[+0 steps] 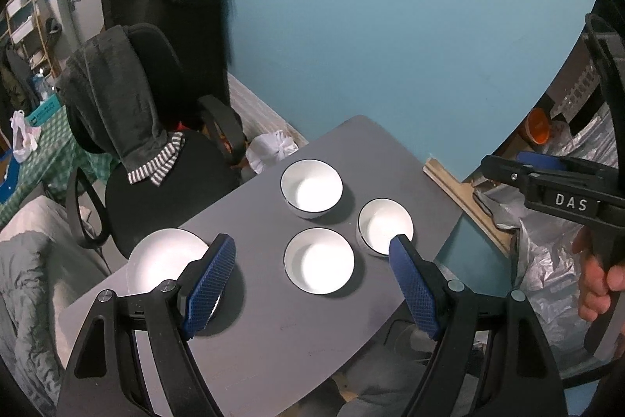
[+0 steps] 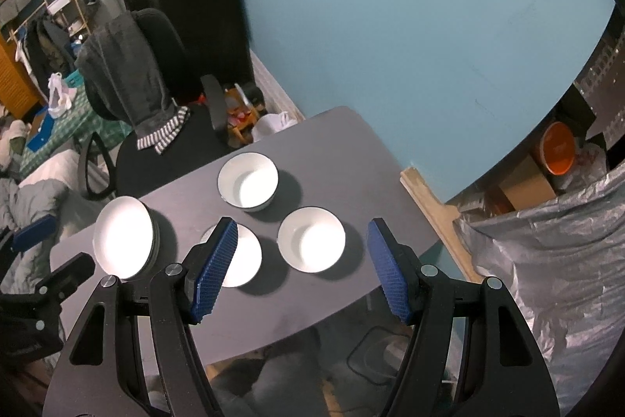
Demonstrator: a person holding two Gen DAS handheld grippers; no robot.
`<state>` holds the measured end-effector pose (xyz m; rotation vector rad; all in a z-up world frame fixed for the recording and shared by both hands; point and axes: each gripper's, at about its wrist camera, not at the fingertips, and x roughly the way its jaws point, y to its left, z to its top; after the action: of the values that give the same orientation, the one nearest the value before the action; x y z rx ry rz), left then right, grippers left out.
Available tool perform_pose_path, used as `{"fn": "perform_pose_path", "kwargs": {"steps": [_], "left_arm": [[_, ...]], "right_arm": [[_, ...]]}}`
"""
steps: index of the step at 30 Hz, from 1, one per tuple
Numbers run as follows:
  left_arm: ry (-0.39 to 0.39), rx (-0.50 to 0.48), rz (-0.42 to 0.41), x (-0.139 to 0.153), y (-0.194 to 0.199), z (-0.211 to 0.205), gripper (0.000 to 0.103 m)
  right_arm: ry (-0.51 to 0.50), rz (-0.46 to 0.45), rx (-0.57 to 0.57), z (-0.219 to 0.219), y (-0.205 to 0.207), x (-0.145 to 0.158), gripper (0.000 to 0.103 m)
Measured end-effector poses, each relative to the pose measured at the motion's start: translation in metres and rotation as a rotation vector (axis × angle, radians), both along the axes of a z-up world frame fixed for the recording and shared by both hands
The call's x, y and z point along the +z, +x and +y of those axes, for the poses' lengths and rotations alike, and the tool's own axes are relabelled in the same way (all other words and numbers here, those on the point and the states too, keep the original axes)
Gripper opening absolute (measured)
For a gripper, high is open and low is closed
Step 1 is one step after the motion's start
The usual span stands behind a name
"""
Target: Organize plates and bowls
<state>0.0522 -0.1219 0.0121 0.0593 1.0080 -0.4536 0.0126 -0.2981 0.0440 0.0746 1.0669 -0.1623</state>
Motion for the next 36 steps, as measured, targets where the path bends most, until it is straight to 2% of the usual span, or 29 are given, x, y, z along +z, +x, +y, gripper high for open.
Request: {"fn": "perform_pose_path", "kwargs": {"steps": [20, 31, 36], "left_arm": [[0.057, 0.065, 0.142, -0.054, 0.049, -0.021, 0.082], [0.055, 0.128, 0.212, -0.089, 0.069, -0.025, 0.082], [0.067, 0.155, 0.240, -0.110, 0.074, -0.023, 0.082]], "right_arm": [[0.043, 0.078, 0.059, -0.028, 0.048, -0.038, 0.068], [0.024, 0.152, 0.167, -0.033, 0.085, -0.071, 0.068], [0.052, 0.198, 0.233, -0.032, 0.100, -0.095, 0.068]]}}
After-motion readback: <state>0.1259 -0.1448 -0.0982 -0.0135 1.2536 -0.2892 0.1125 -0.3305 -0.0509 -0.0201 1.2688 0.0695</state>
